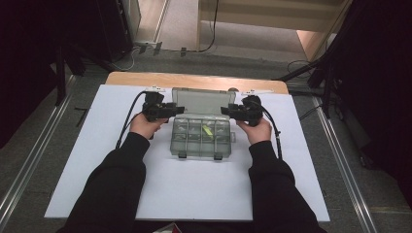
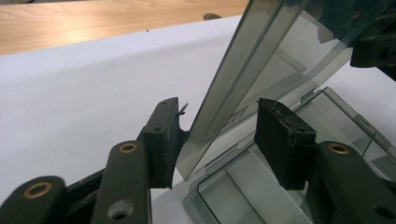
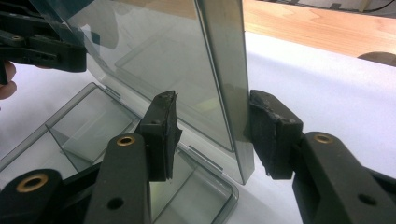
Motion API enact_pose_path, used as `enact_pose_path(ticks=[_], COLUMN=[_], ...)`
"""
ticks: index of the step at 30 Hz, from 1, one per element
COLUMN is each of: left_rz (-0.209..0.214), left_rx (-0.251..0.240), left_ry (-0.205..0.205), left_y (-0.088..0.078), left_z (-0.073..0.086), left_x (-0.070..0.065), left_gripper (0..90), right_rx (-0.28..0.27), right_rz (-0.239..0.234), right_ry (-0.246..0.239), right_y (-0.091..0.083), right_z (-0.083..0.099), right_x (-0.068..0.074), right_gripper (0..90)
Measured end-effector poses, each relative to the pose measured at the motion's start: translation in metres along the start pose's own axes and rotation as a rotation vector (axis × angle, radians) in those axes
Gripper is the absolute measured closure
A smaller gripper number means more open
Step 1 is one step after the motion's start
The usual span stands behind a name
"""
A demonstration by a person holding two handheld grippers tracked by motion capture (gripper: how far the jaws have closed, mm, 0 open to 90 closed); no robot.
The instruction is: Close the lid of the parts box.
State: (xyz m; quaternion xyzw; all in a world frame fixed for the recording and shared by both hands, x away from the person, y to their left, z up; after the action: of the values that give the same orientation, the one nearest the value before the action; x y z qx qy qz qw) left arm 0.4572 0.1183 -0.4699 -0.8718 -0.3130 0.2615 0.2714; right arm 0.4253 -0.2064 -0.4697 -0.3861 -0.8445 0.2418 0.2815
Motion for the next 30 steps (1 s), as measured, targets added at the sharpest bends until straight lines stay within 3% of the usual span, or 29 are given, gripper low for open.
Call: enact_pose_path(ticks=[5, 8, 12, 14, 15, 18, 20, 25, 30], left_rz=[0.007, 0.035, 0.020, 0.033, 0.042, -0.005, -0.004, 0.005, -0.023], left_rx=[0.022, 0.017, 0.033, 0.035, 0.037, 0.047, 0.050, 0.039, 0.051], left_ry=[-0.007, -0.038, -0.015, -0.032, -0.037, -0.006, 0.010, -0.023, -0.001], left_y=[-0.004, -0.009, -0.020, -0.026, -0.029, -0.037, -0.041, -0.045, -0.040], left_z=[0.000, 0.001, 0.001, 0.000, 0.000, 0.001, 0.002, 0.002, -0.002], left_x=[0.001, 0.002, -0.001, -0.001, 0.000, -0.001, 0.002, 0.015, 0.020], left_gripper=[40.9, 40.6, 41.8, 43.7, 45.9, 52.8, 58.2, 78.5, 89.5], right_rx=[-0.002, -0.003, -0.004, -0.007, -0.007, -0.009, -0.009, -0.013, -0.014], right_rz=[-0.002, -0.001, -0.003, -0.002, -0.002, -0.003, -0.003, 0.000, 0.000], right_ry=[-0.002, -0.005, -0.001, -0.003, -0.003, -0.004, -0.004, -0.001, -0.001], right_y=[-0.002, -0.002, -0.003, -0.004, -0.004, -0.004, -0.004, -0.004, -0.005], right_z=[0.000, 0.000, 0.000, 0.000, 0.000, 0.000, 0.000, 0.000, 0.000], right_x=[0.001, 0.001, 0.001, 0.001, 0.001, 0.002, 0.002, 0.002, 0.003], right_gripper=[55.0, 55.1, 55.2, 55.3, 55.3, 55.4, 55.4, 55.2, 55.1])
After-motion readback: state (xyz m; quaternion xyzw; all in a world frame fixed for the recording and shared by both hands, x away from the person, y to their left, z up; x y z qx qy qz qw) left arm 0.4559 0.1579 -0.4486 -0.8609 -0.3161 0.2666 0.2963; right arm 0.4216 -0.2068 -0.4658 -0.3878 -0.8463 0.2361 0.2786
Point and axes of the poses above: each handheld gripper's, and its own axes: y roughly forward along the jaws, z roughly out of its underside, x roughly to its left, the point moved 1 cm from there along y, roughly forward along the jaws, and after that the axes turned 5 degrees about x, right-handed, at the moved point
